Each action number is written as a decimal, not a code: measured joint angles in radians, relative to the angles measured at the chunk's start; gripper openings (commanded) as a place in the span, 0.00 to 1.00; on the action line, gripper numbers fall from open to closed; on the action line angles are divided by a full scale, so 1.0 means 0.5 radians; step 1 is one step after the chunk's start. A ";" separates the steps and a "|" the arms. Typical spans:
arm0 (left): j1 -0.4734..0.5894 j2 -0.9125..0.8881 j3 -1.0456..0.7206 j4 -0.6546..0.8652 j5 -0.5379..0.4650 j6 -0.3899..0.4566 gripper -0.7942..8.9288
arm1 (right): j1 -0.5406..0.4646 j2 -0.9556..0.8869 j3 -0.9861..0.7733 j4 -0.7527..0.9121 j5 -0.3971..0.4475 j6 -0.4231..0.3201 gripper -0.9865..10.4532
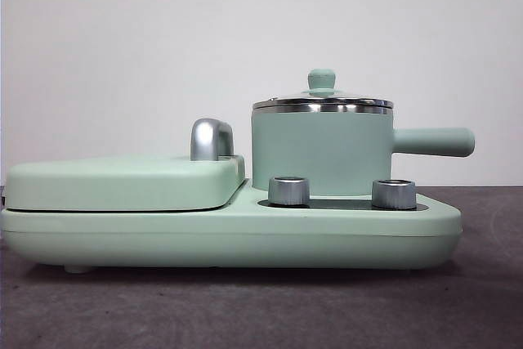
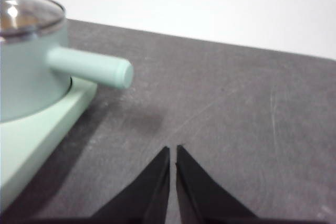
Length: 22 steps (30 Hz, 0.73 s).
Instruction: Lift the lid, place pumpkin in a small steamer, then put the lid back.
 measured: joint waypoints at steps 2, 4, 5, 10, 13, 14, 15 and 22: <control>0.001 0.000 0.000 -0.001 0.001 0.001 0.09 | -0.005 0.000 -0.058 0.051 0.000 0.018 0.10; 0.001 0.000 0.000 0.000 0.001 0.001 0.09 | -0.007 0.006 -0.060 0.033 0.001 0.036 0.10; 0.001 0.000 0.000 0.001 0.001 0.000 0.09 | -0.007 0.006 -0.060 0.046 0.002 0.039 0.10; 0.001 0.000 0.000 0.000 0.001 0.001 0.09 | -0.007 0.004 -0.060 0.072 0.001 0.047 0.10; 0.001 0.000 0.000 0.000 0.001 0.000 0.09 | -0.007 0.004 -0.060 0.072 0.001 0.051 0.10; 0.001 0.000 0.000 0.000 0.001 0.001 0.09 | -0.007 0.004 -0.060 0.072 0.001 0.051 0.10; 0.001 0.000 0.000 0.000 0.001 0.000 0.09 | -0.007 0.004 -0.060 0.072 0.001 0.052 0.10; 0.001 0.000 0.000 0.000 0.001 0.001 0.09 | -0.007 0.004 -0.060 0.072 0.001 0.052 0.10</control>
